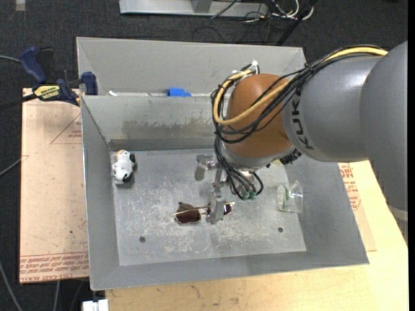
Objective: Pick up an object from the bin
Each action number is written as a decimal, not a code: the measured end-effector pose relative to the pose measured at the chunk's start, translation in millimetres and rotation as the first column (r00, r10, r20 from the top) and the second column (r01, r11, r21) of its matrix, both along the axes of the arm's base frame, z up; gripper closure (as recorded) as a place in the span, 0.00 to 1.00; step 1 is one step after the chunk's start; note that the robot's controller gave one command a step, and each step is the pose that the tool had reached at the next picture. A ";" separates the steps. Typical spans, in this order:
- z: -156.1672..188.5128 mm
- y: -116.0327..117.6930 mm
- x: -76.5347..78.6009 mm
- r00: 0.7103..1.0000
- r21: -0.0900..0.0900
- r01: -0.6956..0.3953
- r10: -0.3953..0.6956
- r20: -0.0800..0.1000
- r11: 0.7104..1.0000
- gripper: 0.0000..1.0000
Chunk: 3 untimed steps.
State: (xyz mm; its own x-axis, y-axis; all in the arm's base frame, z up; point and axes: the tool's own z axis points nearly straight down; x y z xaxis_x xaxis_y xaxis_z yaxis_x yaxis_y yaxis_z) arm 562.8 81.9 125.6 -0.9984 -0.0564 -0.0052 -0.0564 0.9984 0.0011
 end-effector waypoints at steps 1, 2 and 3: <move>-18.6 -7.0 -19.4 1.000 -0.001 -0.006 0.006 -0.012 1.000 0.00; -7.3 -7.6 -18.2 0.999 -0.001 -0.048 0.048 -0.002 0.999 0.00; -55.2 -8.9 -30.9 0.997 0.000 0.078 -0.078 -0.005 0.997 0.00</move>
Offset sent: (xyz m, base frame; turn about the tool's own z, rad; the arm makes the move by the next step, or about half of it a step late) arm -0.0134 -0.0089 -0.0241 -0.1426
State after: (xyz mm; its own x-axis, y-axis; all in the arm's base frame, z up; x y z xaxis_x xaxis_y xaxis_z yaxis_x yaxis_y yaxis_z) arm 531.9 73.0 70.3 -0.9998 0.0221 -0.0006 0.0221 0.9998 0.0015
